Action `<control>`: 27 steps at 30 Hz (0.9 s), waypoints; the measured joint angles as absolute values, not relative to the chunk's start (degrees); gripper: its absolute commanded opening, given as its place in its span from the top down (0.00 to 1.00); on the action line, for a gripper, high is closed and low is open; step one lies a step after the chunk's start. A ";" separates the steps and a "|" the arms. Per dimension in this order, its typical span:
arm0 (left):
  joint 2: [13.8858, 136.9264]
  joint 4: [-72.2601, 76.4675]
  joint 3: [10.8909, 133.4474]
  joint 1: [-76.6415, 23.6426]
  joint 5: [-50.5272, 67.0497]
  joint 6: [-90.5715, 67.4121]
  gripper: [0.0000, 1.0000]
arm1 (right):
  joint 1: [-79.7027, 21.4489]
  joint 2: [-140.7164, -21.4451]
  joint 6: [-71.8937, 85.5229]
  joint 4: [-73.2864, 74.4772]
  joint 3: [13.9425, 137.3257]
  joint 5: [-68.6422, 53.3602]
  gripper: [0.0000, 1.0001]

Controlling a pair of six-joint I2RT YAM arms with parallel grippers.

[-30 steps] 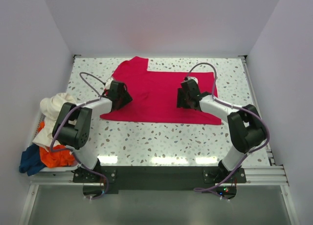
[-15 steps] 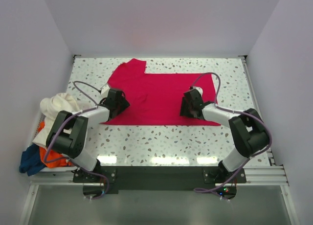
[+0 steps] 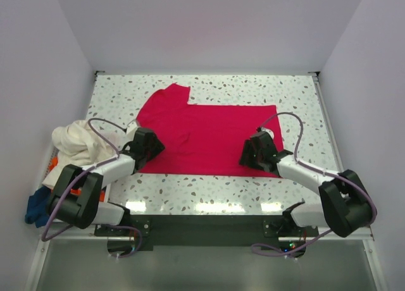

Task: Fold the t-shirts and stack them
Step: Fold the tshirt

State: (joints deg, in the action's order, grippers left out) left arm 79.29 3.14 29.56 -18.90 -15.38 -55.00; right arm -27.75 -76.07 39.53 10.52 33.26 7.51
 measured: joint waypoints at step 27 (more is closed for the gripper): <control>119.44 -8.49 92.62 -9.61 -17.72 -27.35 0.38 | -11.00 -99.33 31.16 6.50 67.35 -5.02 0.36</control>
State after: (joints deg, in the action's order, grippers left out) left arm 119.44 -8.49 92.62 -9.61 -17.72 -27.35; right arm -11.00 -99.33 31.16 6.50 67.35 -5.02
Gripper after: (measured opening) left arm 0.638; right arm 0.647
